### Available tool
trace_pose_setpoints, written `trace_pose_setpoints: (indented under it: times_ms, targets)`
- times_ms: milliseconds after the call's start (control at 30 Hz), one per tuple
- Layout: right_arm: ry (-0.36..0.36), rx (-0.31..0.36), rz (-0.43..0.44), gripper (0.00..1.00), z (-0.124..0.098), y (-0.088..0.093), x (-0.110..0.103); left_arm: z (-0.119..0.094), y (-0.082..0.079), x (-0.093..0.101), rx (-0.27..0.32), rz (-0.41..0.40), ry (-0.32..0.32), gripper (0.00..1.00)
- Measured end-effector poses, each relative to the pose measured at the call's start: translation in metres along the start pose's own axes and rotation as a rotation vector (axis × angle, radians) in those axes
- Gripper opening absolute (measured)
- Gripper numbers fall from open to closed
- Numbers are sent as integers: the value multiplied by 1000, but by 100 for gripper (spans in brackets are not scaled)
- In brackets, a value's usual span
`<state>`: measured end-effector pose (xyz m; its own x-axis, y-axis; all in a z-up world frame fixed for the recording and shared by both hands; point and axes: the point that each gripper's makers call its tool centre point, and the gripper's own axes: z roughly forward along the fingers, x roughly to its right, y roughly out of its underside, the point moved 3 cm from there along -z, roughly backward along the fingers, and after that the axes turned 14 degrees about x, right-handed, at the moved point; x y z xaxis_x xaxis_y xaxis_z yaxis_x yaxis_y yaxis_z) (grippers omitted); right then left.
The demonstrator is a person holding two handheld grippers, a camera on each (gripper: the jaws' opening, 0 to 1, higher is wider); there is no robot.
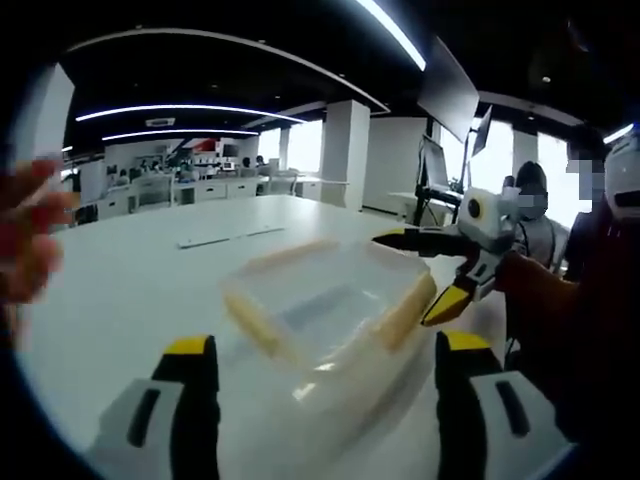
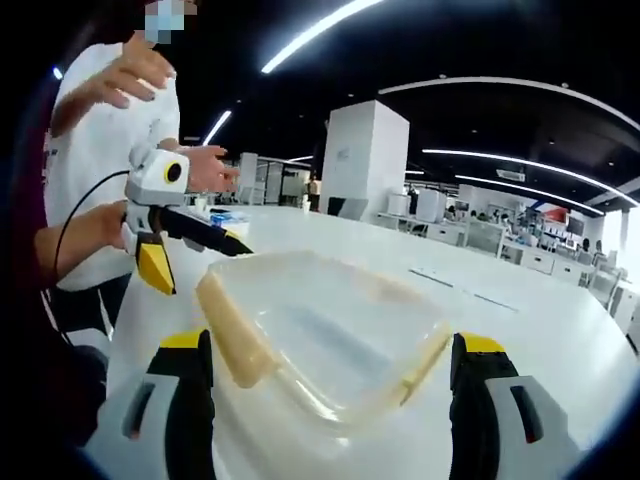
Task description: Snap each plastic latch of the storage box into its locked position after aligning the lid with the box until every specified latch is closed and the lid sits flush.
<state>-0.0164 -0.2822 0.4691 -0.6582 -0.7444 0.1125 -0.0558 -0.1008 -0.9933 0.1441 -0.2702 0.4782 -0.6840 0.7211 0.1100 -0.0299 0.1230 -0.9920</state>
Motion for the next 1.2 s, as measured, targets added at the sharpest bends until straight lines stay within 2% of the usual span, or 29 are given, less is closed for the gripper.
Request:
trace_pose_setpoints:
  times_ms: [1200]
  targets:
    - [-7, -27, -27, 100, -1, 4, 2, 3, 8, 1, -23, 23, 21, 88]
